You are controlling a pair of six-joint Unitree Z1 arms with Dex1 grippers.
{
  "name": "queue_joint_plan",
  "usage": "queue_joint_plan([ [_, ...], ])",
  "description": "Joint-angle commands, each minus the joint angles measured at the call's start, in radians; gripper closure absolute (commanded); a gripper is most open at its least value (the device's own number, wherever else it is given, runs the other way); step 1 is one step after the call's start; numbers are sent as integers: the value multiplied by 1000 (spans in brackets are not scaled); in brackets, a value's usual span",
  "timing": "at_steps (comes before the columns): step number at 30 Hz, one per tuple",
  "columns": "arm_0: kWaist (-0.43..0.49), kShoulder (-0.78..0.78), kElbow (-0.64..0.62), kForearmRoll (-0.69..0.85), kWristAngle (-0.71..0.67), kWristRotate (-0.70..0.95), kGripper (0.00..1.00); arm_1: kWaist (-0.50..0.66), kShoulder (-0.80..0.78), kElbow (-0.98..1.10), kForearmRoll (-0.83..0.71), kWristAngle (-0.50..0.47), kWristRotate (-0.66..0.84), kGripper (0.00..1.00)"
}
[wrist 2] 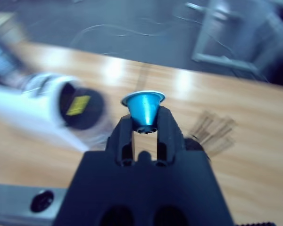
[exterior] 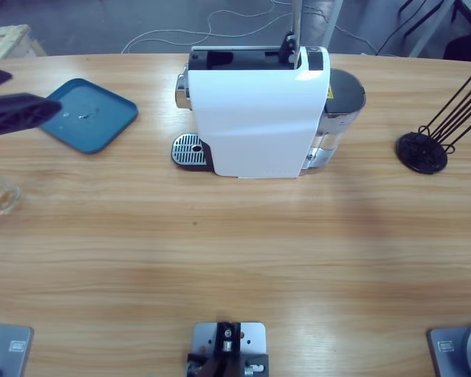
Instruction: Pour coffee
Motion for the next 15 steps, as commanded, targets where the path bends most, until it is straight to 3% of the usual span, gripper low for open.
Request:
queue_joint_plan([
  [1,10,-98,7,114,-56,60,9,326,289,-349,197,116,-188,1000],
  [10,10,-178,11,189,-61,100,9,398,649,-783,381,255,-403,1000],
  [15,11,-168,23,188,-63,97,9,397,768,-879,406,254,-466,1000],
])
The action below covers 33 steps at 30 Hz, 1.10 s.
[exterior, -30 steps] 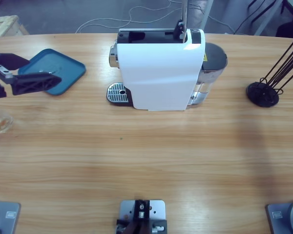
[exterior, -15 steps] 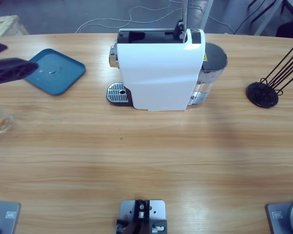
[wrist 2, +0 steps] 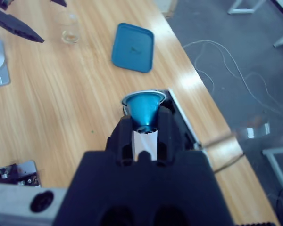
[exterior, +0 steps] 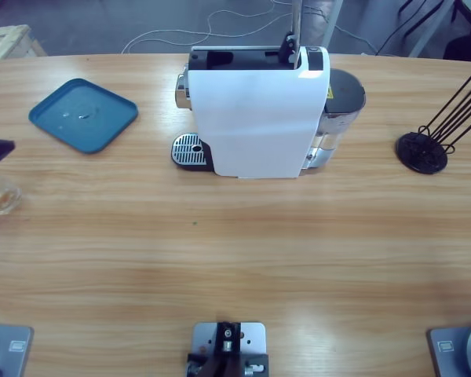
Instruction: Pour coffee
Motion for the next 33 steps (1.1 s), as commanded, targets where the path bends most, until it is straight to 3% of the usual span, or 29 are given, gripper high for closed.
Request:
queue_joint_plan([
  [1,7,-21,26,17,-13,7,9,5,238,-134,53,17,-103,1000],
  [15,25,27,42,-11,-13,-4,9,-149,400,-160,-35,8,-155,1000],
  [33,28,44,61,-48,-13,-4,9,-161,382,-11,-58,21,-173,1000],
])
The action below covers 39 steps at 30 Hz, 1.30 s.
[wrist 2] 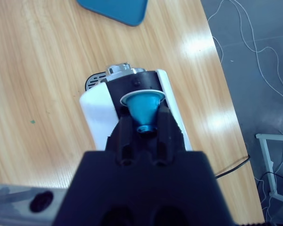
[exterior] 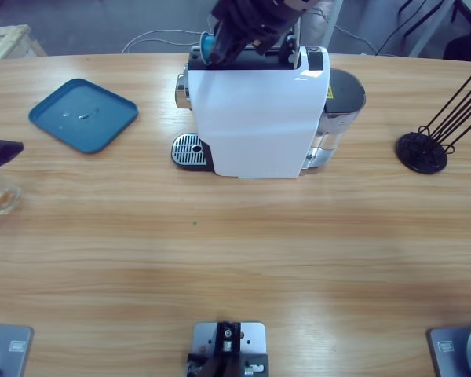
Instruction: Pour coffee
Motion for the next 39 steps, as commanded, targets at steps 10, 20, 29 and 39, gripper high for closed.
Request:
queue_joint_plan([
  [10,12,30,44,-26,-12,-5,9,-24,17,93,-11,56,14,931],
  [20,12,20,80,-28,-13,-5,9,-24,-16,117,-11,97,40,328],
  [29,12,16,80,-41,-13,-5,9,7,-101,61,-11,80,74,213],
  [39,12,-41,76,-46,-15,-10,9,119,-221,25,3,-224,187,1000],
])
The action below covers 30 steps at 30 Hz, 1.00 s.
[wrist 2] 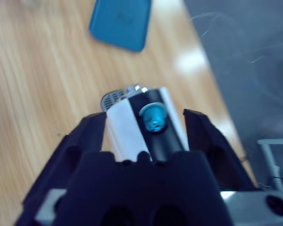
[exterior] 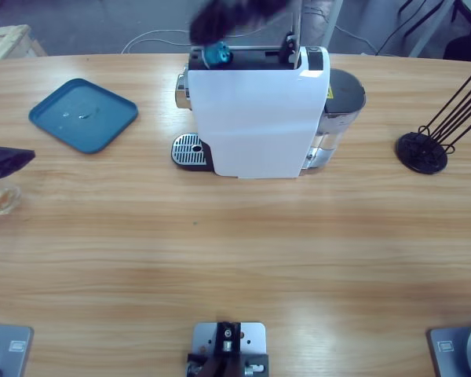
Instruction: Pour coffee
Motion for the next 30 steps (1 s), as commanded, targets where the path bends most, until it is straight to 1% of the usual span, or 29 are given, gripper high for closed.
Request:
queue_joint_plan([
  [1,12,-59,33,-3,-15,-14,12,48,-68,22,13,-174,100,1000],
  [3,12,-66,33,2,-15,-17,13,48,-49,51,3,-201,163,1000],
  [9,12,-51,28,1,-14,-17,13,48,37,80,-26,-125,219,1000],
  [13,12,-30,37,-4,-15,-17,13,48,76,63,-52,-60,221,1000],
  [16,12,-16,38,-7,-15,-17,13,48,109,46,-52,-35,221,1000],
  [20,12,-1,40,-10,-15,-17,13,48,129,63,-52,-38,226,1000],
  [24,12,5,44,-11,-15,-17,12,48,121,116,-71,-68,226,1000],
  [30,12,12,44,-18,-15,-16,13,48,131,133,-83,-85,227,1000],
])
